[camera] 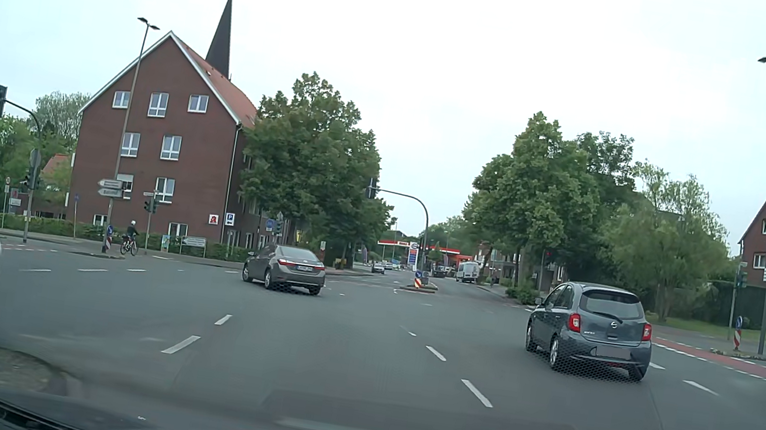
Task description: Follow the waypoints while adhering to traffic rules and regulations
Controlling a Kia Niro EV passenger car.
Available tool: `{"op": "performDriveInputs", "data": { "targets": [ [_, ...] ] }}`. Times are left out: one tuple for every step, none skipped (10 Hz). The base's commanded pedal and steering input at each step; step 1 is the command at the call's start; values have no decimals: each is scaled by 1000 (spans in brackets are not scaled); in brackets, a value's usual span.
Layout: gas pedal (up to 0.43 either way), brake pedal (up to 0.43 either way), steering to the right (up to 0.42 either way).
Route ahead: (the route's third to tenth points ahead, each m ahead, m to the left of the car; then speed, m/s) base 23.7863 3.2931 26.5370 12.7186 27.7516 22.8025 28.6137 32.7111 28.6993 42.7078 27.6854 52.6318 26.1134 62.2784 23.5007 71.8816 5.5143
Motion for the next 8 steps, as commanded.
{"op": "performDriveInputs", "data": {
  "targets": [
    [110, 0, 7],
    [110, 0, 7],
    [118, 0, 7],
    [118, 0, 2],
    [118, 0, -2],
    [118, 0, -2],
    [118, 0, -3],
    [118, 0, -4]
  ]
}}
